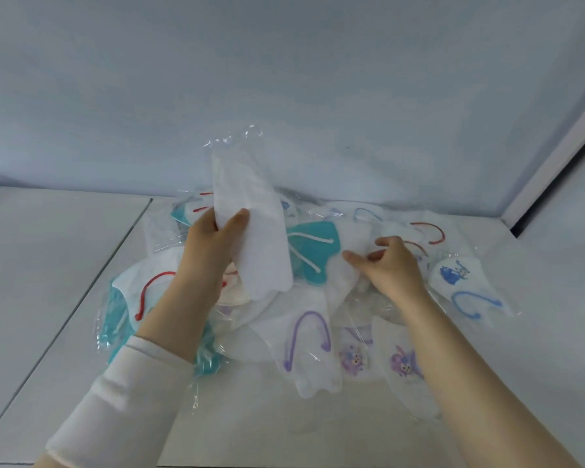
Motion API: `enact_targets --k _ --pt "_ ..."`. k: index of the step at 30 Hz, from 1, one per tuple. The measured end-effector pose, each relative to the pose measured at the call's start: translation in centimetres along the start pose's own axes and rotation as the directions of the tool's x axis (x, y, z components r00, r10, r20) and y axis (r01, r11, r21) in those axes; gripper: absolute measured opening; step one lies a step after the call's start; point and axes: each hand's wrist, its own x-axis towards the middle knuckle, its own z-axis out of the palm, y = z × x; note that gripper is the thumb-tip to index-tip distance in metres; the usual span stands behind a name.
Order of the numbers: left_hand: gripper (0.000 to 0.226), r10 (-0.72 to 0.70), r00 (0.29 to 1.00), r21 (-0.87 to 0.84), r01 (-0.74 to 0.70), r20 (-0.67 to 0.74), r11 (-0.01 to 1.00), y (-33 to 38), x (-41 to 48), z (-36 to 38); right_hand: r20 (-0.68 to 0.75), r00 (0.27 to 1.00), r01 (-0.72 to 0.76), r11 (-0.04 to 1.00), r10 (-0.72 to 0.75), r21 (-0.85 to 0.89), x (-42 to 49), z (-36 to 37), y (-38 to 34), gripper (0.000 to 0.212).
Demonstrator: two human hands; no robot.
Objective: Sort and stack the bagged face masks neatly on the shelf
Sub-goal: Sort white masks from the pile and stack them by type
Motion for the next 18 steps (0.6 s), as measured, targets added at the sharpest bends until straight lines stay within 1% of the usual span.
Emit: enact_targets --k 1,3,5,6,8,10,12,14,15,16,18 --pt "0.014 -0.005 1.0 0.007 0.005 0.002 1.0 -0.2 -0.2 0.0 -0.001 1.0 0.018 1.0 -0.018 0.002 0.1 0.6 -0.4 0.07" --pt "0.016 0.0 1.0 0.014 0.0 -0.002 1.0 -0.5 -0.4 -0.2 -0.09 0.994 0.071 0.996 -0.065 0.056 0.3 1.1 -1.2 0.064" --pt "0.019 0.007 1.0 0.03 -0.007 -0.012 1.0 -0.6 -0.4 -0.5 -0.215 0.97 0.136 0.986 -0.113 0.097 0.7 0.7 -1.8 0.048" --pt "0.021 0.009 1.0 0.031 -0.009 -0.019 0.999 -0.6 -0.3 -0.7 -0.269 0.952 0.172 0.981 -0.143 0.089 0.9 0.2 -2.0 0.038" --pt "0.027 0.012 1.0 0.024 -0.011 -0.029 1.0 -0.5 -0.2 -1.0 -0.347 0.918 0.234 0.969 -0.194 0.077 1.4 -1.2 -2.7 0.028" --pt "0.035 0.011 0.999 0.035 -0.009 -0.041 0.999 -0.3 0.0 -1.1 -0.413 0.889 0.279 0.95 -0.199 0.143 2.0 -2.8 -3.4 0.027" --pt "0.035 0.026 0.999 0.039 -0.024 -0.043 0.999 -0.1 -0.1 -1.0 -0.502 0.845 0.328 0.921 -0.186 0.209 2.6 -4.5 -4.1 0.028" --pt "0.036 0.047 0.998 0.029 -0.045 -0.041 0.999 0.1 0.0 -0.9 -0.587 0.793 0.356 0.906 -0.162 0.231 3.0 -6.5 -4.5 0.028" --pt "0.036 0.059 0.997 0.027 -0.058 -0.04 0.998 0.1 0.0 -0.7 -0.605 0.782 0.362 0.9 -0.15 0.245 3.0 -7.5 -4.7 0.029" --pt "0.033 0.079 0.996 0.028 -0.078 -0.036 0.997 0.3 -0.1 -0.3 -0.601 0.787 0.359 0.894 -0.137 0.268 3.1 -8.2 -4.8 0.029" --pt "0.02 0.118 0.993 0.017 -0.118 -0.013 0.993 0.5 -0.6 0.9 -0.511 0.849 0.329 0.891 -0.133 0.314 3.1 -8.7 -5.2 0.03"
